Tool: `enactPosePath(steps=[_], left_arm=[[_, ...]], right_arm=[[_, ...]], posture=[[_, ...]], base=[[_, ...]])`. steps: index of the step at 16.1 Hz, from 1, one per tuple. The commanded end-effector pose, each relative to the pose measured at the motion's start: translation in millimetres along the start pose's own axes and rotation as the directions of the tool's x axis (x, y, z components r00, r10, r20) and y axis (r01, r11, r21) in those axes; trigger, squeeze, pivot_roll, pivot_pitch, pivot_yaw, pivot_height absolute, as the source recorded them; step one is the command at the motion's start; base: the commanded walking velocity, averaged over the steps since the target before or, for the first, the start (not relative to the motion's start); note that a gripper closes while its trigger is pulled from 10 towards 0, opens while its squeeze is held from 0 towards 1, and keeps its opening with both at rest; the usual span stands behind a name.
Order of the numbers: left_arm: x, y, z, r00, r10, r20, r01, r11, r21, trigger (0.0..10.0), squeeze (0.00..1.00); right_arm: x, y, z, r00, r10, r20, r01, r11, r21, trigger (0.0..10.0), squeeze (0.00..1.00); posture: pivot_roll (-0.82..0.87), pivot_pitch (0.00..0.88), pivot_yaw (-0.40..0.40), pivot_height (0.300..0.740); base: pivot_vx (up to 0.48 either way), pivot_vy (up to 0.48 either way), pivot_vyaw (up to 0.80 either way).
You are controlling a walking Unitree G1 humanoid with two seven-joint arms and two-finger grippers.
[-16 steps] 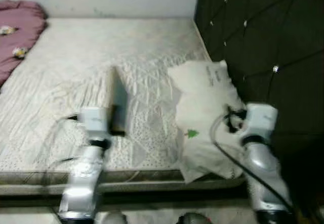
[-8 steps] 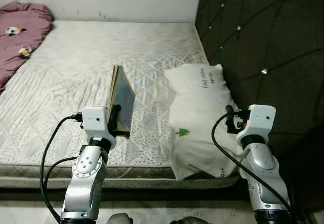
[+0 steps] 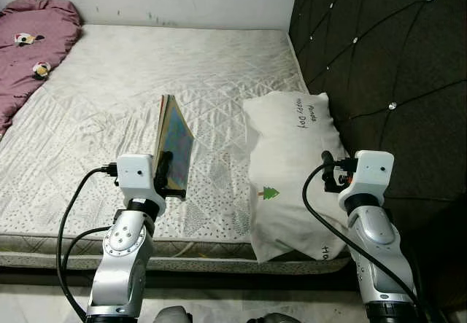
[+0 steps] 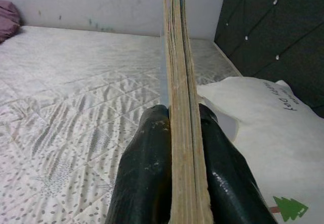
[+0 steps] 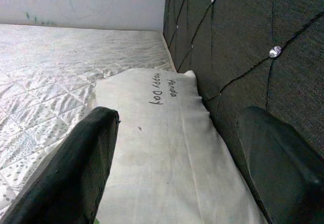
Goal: Clean up the room
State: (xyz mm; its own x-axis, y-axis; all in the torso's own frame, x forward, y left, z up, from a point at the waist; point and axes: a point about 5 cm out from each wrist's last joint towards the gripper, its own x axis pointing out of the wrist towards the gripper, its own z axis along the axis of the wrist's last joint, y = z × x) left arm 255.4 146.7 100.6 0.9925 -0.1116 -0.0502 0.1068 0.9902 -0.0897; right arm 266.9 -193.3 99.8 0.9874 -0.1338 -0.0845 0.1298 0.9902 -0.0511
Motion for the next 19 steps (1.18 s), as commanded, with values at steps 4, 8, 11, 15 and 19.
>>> enactPosePath(steps=[4,8,11,15,19], left_arm=[[0.9,0.3,8.4,0.999,0.001,0.035,-0.001,1.000,0.007,10.0,0.00],[1.4,0.9,8.7,0.999,0.009,0.036,-0.009,1.000,0.003,10.0,0.00],[1.8,0.7,8.8,0.999,0.011,0.038,-0.011,1.000,-0.001,10.0,0.00],[2.4,0.2,9.0,0.999,0.010,0.038,-0.010,1.000,-0.003,10.0,0.00],[4.5,-1.1,10.2,0.999,0.005,0.043,-0.005,1.000,-0.003,10.0,0.00]], right_arm=[[1.5,3.7,3.6,1.000,0.015,0.010,-0.015,1.000,0.015,10.0,0.00],[1.5,4.1,3.7,1.000,0.019,0.010,-0.019,1.000,0.019,10.0,0.00],[1.4,4.6,3.4,1.000,0.026,0.009,-0.026,0.999,0.024,10.0,0.00],[1.0,5.6,3.6,0.999,0.033,0.010,-0.033,0.999,0.033,10.0,0.00],[1.4,6.1,3.4,0.999,0.039,0.007,-0.039,0.999,0.037,10.0,0.00]], posture=[[-0.02,0.000,-0.018,0.740],[-0.03,0.000,-0.018,0.740],[-0.03,0.000,-0.018,0.736],[-0.03,0.000,-0.020,0.687],[-0.03,0.000,-0.020,0.662]], base=[[0.000,0.000,0.00],[0.000,0.000,0.00],[0.000,0.000,0.00],[0.000,0.000,0.00],[0.000,0.000,0.00]])
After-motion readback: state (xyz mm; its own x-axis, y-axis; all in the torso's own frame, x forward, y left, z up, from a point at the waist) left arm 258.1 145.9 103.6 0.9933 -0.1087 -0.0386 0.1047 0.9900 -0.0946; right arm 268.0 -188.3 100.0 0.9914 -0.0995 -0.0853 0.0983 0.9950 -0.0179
